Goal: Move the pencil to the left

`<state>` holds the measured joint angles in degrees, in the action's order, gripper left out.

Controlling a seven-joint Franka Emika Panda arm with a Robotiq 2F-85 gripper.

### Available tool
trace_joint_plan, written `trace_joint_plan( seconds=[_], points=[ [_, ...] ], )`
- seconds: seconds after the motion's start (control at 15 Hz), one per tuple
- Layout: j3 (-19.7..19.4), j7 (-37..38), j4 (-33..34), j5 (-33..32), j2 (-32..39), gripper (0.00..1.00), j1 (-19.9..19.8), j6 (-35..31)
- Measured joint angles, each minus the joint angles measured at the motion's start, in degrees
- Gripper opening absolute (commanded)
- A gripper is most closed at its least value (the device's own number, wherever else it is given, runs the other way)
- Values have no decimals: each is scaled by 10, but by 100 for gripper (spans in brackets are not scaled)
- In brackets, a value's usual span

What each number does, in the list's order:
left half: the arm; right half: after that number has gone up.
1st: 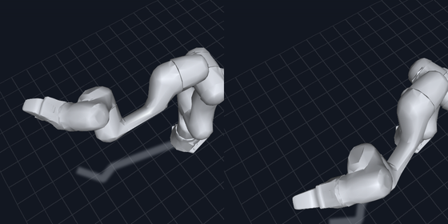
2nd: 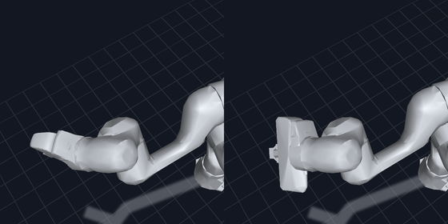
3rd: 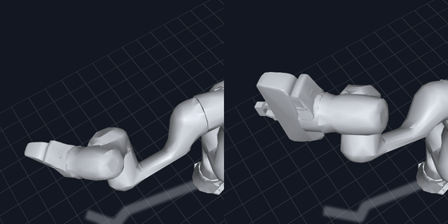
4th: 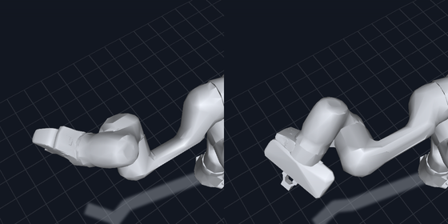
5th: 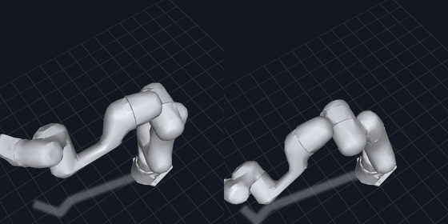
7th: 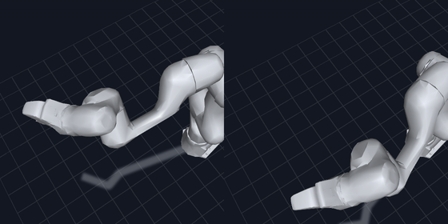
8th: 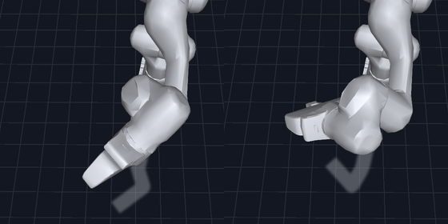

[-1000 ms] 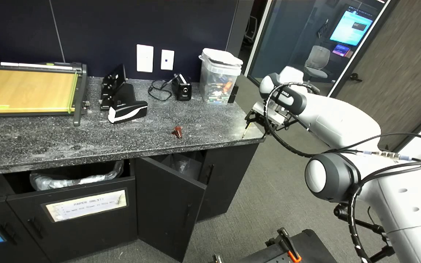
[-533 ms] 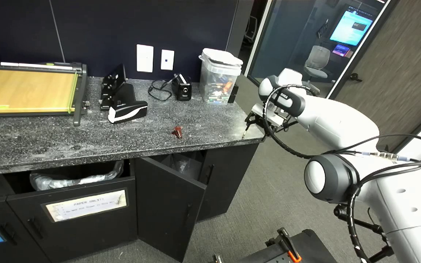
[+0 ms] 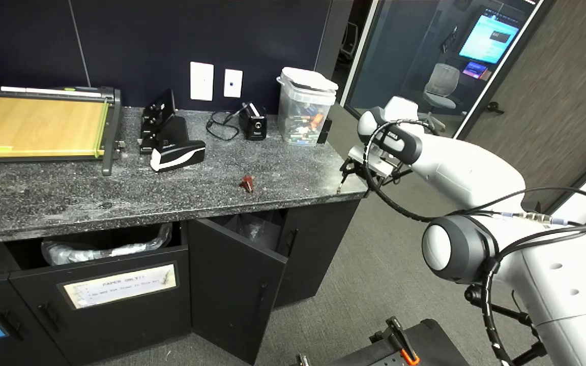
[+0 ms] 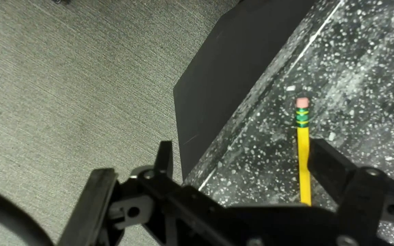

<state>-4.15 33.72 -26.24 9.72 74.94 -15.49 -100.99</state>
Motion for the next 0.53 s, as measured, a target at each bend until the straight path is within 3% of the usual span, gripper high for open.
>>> trace_joint_plan(
  seconds=[0.53],
  points=[
    [0, 16, 0, -18, 0, 100, 17, -1]
  ],
)
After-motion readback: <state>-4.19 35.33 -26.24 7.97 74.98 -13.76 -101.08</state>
